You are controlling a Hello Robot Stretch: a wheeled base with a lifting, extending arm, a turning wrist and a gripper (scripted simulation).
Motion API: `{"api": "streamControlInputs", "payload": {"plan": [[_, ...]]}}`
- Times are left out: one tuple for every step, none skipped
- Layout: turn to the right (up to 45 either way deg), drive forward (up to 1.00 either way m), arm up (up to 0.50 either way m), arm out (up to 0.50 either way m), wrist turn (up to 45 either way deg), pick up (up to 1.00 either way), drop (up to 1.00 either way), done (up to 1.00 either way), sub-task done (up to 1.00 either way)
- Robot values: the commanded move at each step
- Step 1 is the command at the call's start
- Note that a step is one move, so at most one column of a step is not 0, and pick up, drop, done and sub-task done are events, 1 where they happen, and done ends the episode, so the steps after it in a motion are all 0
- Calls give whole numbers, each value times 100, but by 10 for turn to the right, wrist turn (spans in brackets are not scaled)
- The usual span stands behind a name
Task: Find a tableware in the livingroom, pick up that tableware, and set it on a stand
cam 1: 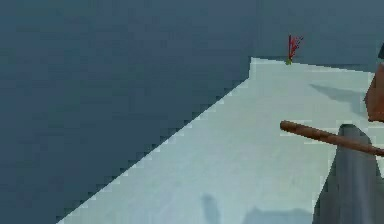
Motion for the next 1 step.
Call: {"api": "streamControlInputs", "payload": {"plan": [[0,100,0,0,0,0,0,0,0]]}}
